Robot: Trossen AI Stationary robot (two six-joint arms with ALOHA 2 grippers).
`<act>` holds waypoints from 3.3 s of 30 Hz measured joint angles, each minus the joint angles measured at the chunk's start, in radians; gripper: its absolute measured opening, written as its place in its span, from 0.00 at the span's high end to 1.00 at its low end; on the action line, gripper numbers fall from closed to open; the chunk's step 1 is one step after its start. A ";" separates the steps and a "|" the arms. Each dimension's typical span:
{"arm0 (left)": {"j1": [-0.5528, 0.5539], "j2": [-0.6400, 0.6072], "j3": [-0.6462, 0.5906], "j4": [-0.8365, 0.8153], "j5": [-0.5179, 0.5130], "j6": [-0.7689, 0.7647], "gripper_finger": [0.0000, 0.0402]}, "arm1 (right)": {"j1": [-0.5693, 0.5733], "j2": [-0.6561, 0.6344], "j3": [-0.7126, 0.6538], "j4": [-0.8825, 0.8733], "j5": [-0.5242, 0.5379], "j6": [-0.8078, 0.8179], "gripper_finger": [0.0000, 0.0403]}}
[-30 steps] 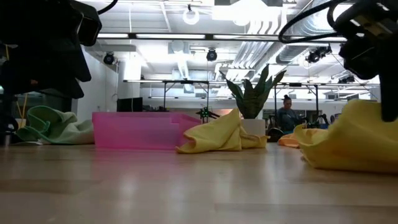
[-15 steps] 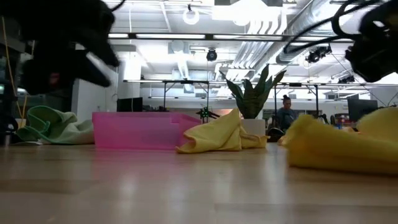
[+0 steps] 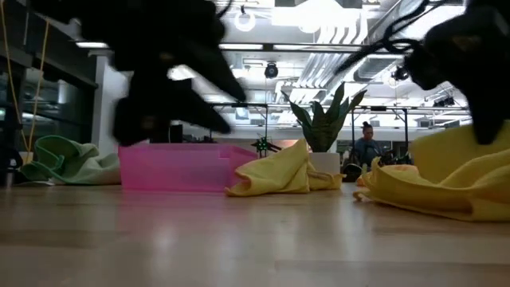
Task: Fold microfiber towels
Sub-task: Fold the bottom yellow microfiber cloth
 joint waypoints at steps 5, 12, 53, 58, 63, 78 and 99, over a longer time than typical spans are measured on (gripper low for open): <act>0.052 0.152 0.181 0.008 -0.026 0.215 0.81 | -0.011 0.004 0.000 0.065 0.019 -0.001 1.00; 0.120 0.348 0.385 -0.012 -0.016 0.380 0.97 | 0.000 0.009 0.000 0.118 0.047 0.090 1.00; 0.130 0.490 0.474 0.020 0.039 0.364 1.00 | 0.081 0.185 -0.001 0.501 0.146 0.261 0.74; 0.130 0.490 0.474 0.017 0.041 0.364 1.00 | 0.083 0.142 -0.001 0.488 0.144 0.179 0.59; 0.130 0.489 0.474 0.012 0.049 0.365 1.00 | 0.085 0.065 -0.001 0.494 0.118 0.114 0.55; 0.132 0.489 0.474 0.009 0.052 0.365 1.00 | 0.189 -0.014 -0.001 0.175 0.253 0.139 0.80; 0.156 0.488 0.474 0.012 0.060 0.327 1.00 | 0.243 0.170 -0.108 0.600 0.270 0.260 1.00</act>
